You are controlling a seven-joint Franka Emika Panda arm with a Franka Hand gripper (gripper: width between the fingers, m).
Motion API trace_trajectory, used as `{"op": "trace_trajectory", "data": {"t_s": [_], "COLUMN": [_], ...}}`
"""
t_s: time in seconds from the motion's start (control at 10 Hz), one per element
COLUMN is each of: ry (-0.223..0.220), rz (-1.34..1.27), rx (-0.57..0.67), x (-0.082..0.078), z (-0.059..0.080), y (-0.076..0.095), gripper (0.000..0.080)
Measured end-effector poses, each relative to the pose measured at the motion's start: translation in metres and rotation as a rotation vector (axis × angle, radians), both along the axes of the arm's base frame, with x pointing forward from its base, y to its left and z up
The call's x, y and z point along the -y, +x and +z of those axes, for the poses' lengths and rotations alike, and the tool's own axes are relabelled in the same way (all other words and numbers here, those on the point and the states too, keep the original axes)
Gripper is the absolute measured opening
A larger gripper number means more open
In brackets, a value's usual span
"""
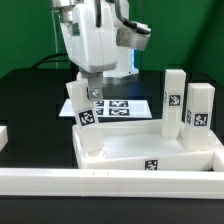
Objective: Assemble desk
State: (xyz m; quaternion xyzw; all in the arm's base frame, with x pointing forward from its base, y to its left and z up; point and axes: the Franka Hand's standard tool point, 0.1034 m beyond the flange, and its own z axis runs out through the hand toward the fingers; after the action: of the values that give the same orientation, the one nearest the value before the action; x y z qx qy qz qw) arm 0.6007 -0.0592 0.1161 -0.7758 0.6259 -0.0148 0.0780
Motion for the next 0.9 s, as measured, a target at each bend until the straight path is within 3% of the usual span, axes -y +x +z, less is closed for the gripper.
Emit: {"op": "trace_trajectory", "data": {"t_s": [0.2, 0.9], "ry": [-0.009, -0.083], "rz": [0.081, 0.647], "rx": [0.006, 0.067], "x": [0.0013, 0.0035], "z": [0.0002, -0.0002], "y": [-0.0004, -0.0004], "gripper": [0.061, 0.0649]}}
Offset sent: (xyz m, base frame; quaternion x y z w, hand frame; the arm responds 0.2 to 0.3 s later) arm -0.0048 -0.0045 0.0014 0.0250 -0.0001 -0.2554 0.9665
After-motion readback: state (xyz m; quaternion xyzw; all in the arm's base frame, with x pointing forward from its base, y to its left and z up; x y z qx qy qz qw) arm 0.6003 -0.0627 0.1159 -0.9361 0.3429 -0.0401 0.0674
